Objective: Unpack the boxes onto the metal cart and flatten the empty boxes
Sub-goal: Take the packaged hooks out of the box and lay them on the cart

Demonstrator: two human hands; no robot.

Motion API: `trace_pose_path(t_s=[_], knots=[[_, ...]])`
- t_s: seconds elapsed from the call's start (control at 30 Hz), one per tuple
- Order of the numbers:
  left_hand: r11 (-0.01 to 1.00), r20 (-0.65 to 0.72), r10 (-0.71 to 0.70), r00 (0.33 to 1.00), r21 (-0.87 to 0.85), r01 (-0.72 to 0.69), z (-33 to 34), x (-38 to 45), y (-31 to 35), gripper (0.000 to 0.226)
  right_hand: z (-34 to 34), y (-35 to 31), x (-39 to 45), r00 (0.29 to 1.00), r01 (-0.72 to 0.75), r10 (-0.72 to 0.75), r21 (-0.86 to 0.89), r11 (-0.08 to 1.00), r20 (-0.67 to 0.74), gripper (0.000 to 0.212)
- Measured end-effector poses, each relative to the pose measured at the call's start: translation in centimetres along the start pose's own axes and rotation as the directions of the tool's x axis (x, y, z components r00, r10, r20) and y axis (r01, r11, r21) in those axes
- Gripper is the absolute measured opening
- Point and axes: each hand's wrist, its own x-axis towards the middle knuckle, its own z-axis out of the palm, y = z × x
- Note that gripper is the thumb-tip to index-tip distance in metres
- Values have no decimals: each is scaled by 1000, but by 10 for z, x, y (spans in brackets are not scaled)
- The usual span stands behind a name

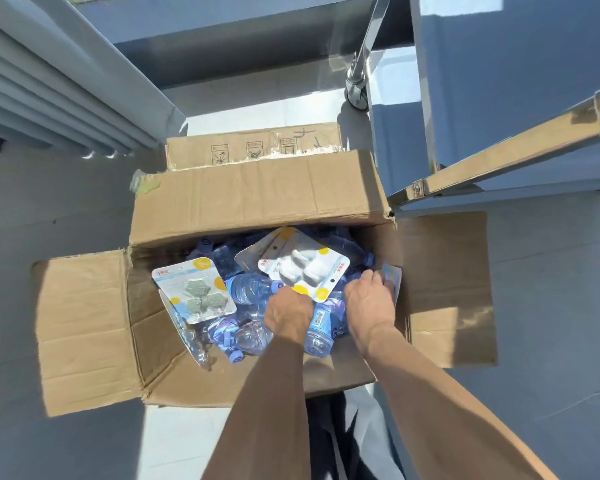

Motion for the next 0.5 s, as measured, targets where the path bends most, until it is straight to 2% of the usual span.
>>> trace_pose_path(t_s=[0.07,0.13,0.23,0.27,0.4,0.5], knots=[[989,47,-30,998,-143,36,23,5,7,46,11,-5,-1,997,76,-75,-65,995,12,29],[966,33,-55,998,-250,61,41,10,22,52,24,-3,-2,987,149,-139,-127,981,84,29],[935,-26,-104,994,-343,89,52,20,46,51,41,6,-4,991,65,-62,-21,998,114,32],[913,-59,-134,989,-395,100,51,21,53,51,42,6,-4,994,71,-70,-5,997,85,33],[820,-146,-236,961,-560,116,34,17,62,58,36,8,-7,995,82,-80,-18,997,67,34],[713,-160,-371,915,-680,171,8,21,59,46,17,6,-6,989,150,-148,-88,985,29,27]])
